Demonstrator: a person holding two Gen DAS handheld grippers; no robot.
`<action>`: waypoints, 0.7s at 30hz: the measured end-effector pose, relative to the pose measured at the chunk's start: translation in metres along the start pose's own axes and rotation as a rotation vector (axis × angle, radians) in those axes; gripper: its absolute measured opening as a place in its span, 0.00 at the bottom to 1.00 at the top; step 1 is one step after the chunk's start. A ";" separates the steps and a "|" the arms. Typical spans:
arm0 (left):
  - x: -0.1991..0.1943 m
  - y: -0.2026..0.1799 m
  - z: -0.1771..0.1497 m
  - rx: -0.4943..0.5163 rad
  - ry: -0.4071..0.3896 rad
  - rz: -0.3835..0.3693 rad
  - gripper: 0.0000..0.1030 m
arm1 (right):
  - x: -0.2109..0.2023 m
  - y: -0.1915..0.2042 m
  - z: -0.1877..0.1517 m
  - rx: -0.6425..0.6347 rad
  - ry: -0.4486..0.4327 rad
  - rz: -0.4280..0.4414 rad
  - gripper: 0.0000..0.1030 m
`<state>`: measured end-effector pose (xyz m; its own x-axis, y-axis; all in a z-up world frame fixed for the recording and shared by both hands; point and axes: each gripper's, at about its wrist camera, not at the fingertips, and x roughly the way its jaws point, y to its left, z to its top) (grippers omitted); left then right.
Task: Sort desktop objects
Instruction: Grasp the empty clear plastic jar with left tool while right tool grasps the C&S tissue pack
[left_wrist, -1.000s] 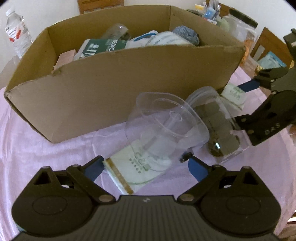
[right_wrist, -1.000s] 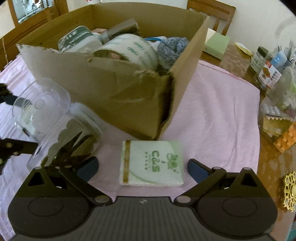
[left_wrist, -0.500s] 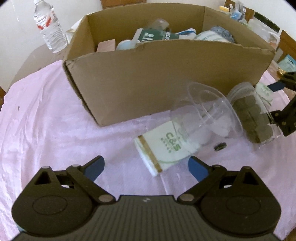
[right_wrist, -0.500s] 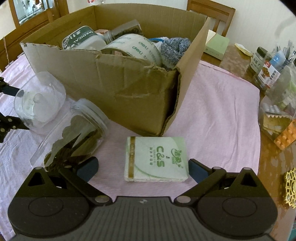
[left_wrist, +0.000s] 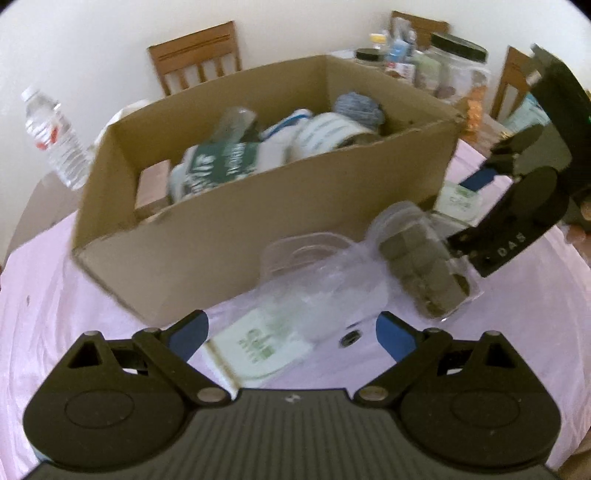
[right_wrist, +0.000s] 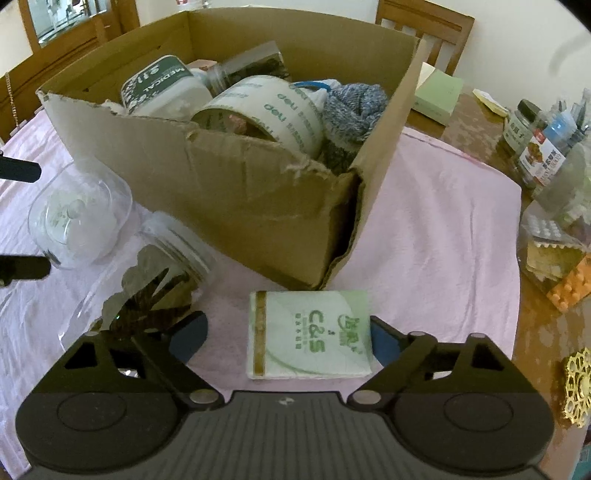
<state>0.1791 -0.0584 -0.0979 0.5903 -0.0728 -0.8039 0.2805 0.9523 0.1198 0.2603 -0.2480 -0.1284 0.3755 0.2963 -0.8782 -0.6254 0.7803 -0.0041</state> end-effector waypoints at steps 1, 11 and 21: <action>0.003 -0.004 0.004 0.016 -0.001 0.005 0.95 | 0.000 -0.001 0.001 0.001 0.001 -0.001 0.89; 0.021 -0.019 0.014 0.069 -0.031 0.020 0.93 | -0.003 0.001 -0.003 -0.004 -0.005 0.004 0.88; 0.024 -0.019 0.010 0.108 -0.033 0.015 0.91 | -0.002 0.001 0.002 -0.016 -0.010 0.011 0.85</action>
<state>0.1959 -0.0817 -0.1139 0.6195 -0.0698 -0.7819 0.3499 0.9162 0.1955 0.2603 -0.2466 -0.1261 0.3751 0.3103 -0.8735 -0.6407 0.7678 -0.0024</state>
